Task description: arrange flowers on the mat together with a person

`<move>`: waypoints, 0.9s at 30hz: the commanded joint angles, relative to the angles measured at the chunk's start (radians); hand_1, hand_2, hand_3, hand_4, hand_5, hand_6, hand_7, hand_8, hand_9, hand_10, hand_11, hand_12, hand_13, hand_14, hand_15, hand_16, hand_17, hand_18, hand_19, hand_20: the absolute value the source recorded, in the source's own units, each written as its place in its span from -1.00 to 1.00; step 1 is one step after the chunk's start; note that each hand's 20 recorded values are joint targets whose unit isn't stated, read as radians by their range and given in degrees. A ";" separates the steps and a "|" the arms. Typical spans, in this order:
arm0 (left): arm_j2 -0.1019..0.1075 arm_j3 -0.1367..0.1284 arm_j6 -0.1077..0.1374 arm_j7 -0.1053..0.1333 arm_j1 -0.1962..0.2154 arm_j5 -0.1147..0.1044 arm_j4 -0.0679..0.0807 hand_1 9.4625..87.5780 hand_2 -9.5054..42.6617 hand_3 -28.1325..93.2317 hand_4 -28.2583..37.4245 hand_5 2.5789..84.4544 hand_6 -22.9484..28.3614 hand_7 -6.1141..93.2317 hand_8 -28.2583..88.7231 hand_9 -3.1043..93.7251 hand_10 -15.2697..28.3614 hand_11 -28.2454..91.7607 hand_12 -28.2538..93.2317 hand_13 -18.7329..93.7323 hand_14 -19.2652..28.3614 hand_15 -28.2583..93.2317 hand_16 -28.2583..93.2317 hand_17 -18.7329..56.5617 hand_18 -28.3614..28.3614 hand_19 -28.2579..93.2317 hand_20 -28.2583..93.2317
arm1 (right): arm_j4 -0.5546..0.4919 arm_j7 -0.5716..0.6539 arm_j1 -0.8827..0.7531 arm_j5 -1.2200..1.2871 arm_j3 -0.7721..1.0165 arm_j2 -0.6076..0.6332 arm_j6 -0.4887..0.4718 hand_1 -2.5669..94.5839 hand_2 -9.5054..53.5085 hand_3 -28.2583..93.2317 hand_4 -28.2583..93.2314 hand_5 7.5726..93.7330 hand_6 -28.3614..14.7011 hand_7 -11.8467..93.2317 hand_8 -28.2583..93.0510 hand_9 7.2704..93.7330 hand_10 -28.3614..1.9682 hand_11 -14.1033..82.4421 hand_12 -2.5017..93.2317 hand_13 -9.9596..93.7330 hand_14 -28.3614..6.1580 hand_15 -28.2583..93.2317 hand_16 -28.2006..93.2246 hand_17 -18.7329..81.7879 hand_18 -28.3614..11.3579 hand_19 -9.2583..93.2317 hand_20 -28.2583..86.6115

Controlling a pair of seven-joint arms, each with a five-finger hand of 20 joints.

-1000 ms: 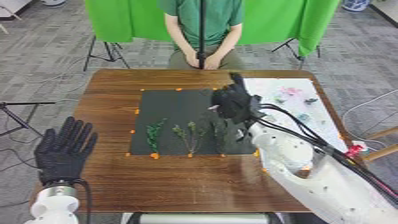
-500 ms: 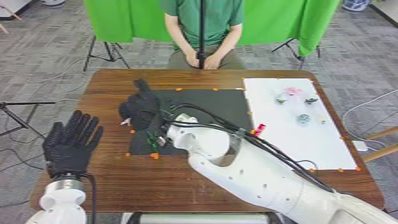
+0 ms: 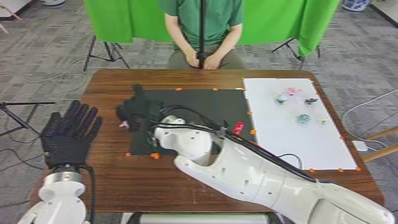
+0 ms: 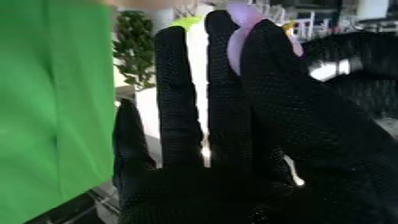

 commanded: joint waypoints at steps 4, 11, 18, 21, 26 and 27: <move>-0.009 0.002 -0.013 -0.018 -0.007 -0.002 0.013 -0.52 -0.11 0.73 -1.00 0.19 0.24 -0.57 -0.70 -0.02 0.34 -0.17 -0.41 -0.08 0.44 -0.03 -0.66 -0.68 0.55 0.12 -0.36 | 0.025 0.059 -0.022 -0.033 -0.007 0.030 -0.026 0.21 -1.00 0.59 -1.00 0.28 0.53 -0.23 -0.71 0.69 0.53 -0.61 -0.31 0.29 0.17 -0.20 -0.12 -0.57 -0.54 -0.09 -0.50; -0.014 0.003 -0.011 -0.022 -0.005 -0.004 0.014 -0.52 -0.12 0.73 -1.00 0.19 0.24 -0.57 -0.70 -0.02 0.33 -0.17 -0.41 -0.08 0.44 -0.03 -0.66 -0.68 0.55 0.12 -0.36 | 0.024 0.092 -0.024 -0.039 -0.021 0.035 -0.013 0.13 -1.00 0.70 -1.00 0.24 0.48 -0.27 -0.81 0.52 0.41 -0.45 -0.48 0.24 0.09 -0.18 -0.17 -0.60 -0.56 -0.02 -0.53; -0.018 0.001 -0.010 -0.029 -0.004 -0.004 0.016 -0.52 -0.12 0.73 -1.00 0.19 0.24 -0.57 -0.70 -0.02 0.33 -0.17 -0.41 -0.09 0.44 -0.03 -0.66 -0.69 0.55 0.12 -0.36 | 0.019 0.093 -0.048 -0.050 -0.002 0.038 -0.030 0.09 -1.00 0.78 -1.00 0.21 0.46 -0.27 -0.84 0.43 0.32 -0.35 -0.61 0.21 0.05 -0.17 -0.19 -0.60 -0.57 0.00 -0.55; -0.018 0.000 -0.012 -0.028 -0.001 -0.004 0.017 -0.52 -0.12 0.73 -1.00 0.19 0.24 -0.57 -0.70 -0.02 0.32 -0.17 -0.41 -0.09 0.44 -0.03 -0.66 -0.69 0.55 0.12 -0.36 | 0.012 0.095 -0.053 -0.046 0.001 0.041 -0.037 0.08 -1.00 0.79 -1.00 0.20 0.45 -0.27 -0.84 0.37 0.30 -0.37 -0.63 0.20 0.04 -0.17 -0.19 -0.61 -0.58 0.01 -0.56; -0.025 -0.005 -0.011 -0.035 0.001 0.000 0.016 -0.52 -0.12 0.73 -1.00 0.19 0.24 -0.57 -0.70 -0.02 0.32 -0.17 -0.41 -0.08 0.44 -0.02 -0.66 -0.69 0.55 0.12 -0.36 | 0.007 0.096 -0.058 -0.041 0.001 0.043 -0.030 0.06 -1.00 0.80 -1.00 0.18 0.43 -0.27 -0.84 0.33 0.27 -0.38 -0.64 0.18 0.01 -0.17 -0.20 -0.61 -0.58 0.02 -0.56; -0.025 -0.005 -0.010 -0.034 0.002 -0.002 0.016 -0.52 -0.12 0.73 -1.00 0.19 0.24 -0.57 -0.70 -0.02 0.32 -0.17 -0.41 -0.08 0.44 -0.02 -0.66 -0.69 0.55 0.12 -0.36 | 0.005 0.094 -0.060 -0.042 0.002 0.044 -0.030 0.05 -1.00 0.80 -1.00 0.18 0.43 -0.27 -0.84 0.32 0.27 -0.38 -0.65 0.18 0.01 -0.17 -0.20 -0.61 -0.58 0.02 -0.56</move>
